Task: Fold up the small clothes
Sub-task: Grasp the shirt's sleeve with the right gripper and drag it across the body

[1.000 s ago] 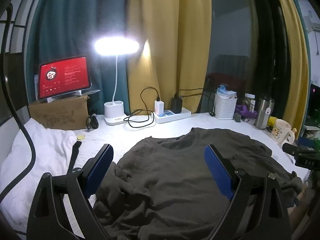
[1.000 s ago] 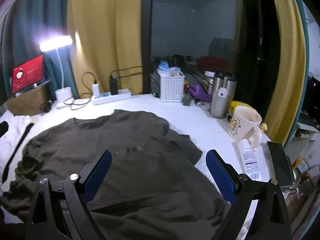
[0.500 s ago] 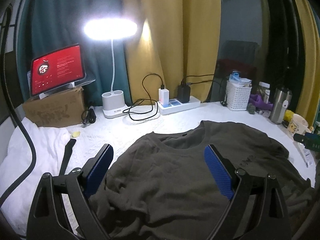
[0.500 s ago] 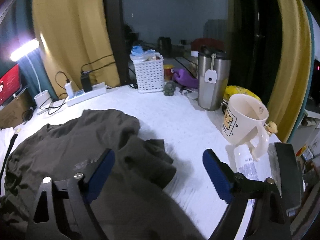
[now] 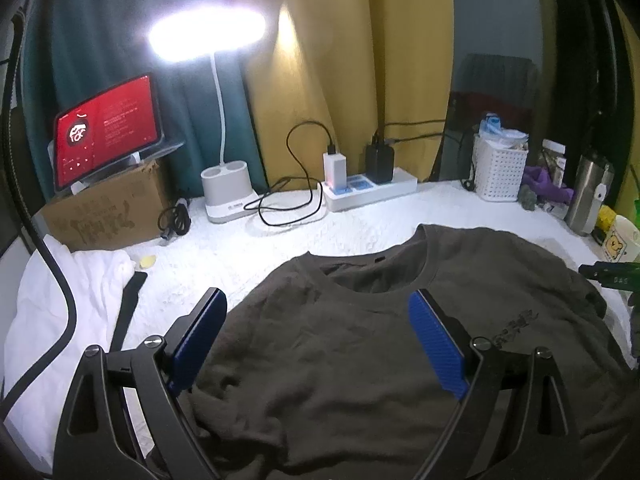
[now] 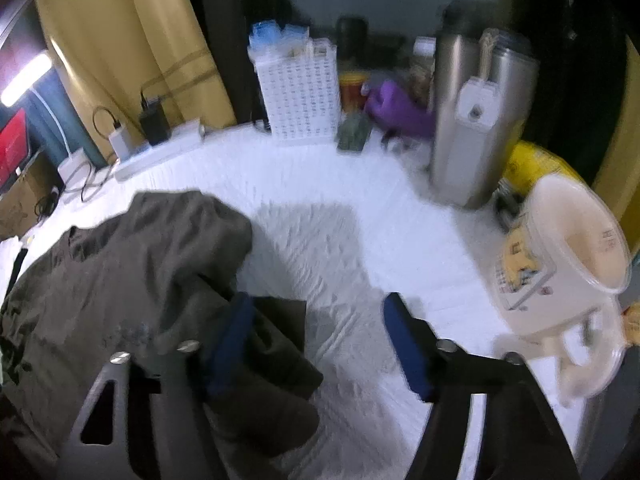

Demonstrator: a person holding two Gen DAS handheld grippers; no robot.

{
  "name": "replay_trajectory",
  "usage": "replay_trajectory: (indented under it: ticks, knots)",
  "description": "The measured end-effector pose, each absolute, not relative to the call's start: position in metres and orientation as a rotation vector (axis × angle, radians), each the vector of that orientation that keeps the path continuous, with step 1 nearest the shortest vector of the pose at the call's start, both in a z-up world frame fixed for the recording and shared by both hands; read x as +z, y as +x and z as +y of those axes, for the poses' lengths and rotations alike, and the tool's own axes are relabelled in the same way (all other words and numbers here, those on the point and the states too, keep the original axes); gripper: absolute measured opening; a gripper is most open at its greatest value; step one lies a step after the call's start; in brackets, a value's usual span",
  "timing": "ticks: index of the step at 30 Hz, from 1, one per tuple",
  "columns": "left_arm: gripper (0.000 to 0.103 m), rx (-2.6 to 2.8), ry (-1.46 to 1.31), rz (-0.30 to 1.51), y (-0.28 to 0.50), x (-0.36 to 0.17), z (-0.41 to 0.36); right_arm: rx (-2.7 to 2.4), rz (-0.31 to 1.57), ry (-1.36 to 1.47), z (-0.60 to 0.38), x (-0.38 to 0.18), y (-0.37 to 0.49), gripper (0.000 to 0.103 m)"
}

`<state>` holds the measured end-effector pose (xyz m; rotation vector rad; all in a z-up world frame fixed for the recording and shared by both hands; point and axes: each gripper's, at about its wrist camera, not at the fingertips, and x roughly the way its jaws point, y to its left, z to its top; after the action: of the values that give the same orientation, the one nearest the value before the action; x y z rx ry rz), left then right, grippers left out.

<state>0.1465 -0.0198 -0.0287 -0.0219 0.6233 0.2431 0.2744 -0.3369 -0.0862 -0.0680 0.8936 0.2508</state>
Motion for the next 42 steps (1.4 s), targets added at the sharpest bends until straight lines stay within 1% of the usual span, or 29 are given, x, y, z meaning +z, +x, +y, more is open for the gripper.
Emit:
replay_trajectory:
  ticks: [2, 4, 6, 11, 13, 14, 16, 19, 26, 32, 42]
  knots:
    - [0.092, 0.246, -0.018, 0.635, 0.151, -0.031, -0.020, 0.280, 0.930, -0.067, -0.335, -0.096, 0.280, 0.061]
    - [0.092, 0.248, -0.016, 0.643, 0.154, -0.033, -0.021, 0.307, 0.947, -0.072, -0.330, -0.102, 0.283, 0.055]
    - [0.092, 0.247, -0.017, 0.652, 0.158, -0.035, -0.020, 0.327, 0.971, -0.089, -0.324, -0.110, 0.285, 0.053]
    - [0.092, 0.235, -0.010, 0.672, 0.165, -0.039, -0.021, 0.351, 0.976, -0.134, -0.309, -0.111, 0.280, 0.046]
    - [0.092, 0.229, -0.009, 0.680, 0.167, -0.041, -0.022, 0.372, 0.968, -0.163, -0.301, -0.112, 0.275, 0.034]
    - [0.092, 0.225, -0.008, 0.685, 0.168, -0.042, -0.023, 0.371, 0.955, -0.193, -0.295, -0.112, 0.272, 0.032]
    - [0.092, 0.221, -0.008, 0.691, 0.169, -0.044, -0.024, 0.367, 0.938, -0.238, -0.290, -0.113, 0.270, 0.020]
    - [0.092, 0.219, -0.007, 0.691, 0.169, -0.044, -0.024, 0.359, 0.935, -0.243, -0.292, -0.111, 0.272, 0.009]
    - [0.092, 0.226, -0.028, 0.680, 0.167, -0.042, -0.020, 0.162, 0.855, -0.243, -0.327, -0.085, 0.283, 0.008]
    - [0.092, 0.213, -0.039, 0.656, 0.160, -0.040, -0.017, 0.105, 0.794, -0.154, -0.354, -0.055, 0.277, 0.008]
    - [0.092, 0.193, -0.075, 0.630, 0.145, -0.039, -0.005, 0.225, 0.739, -0.157, -0.301, -0.023, 0.248, 0.009]
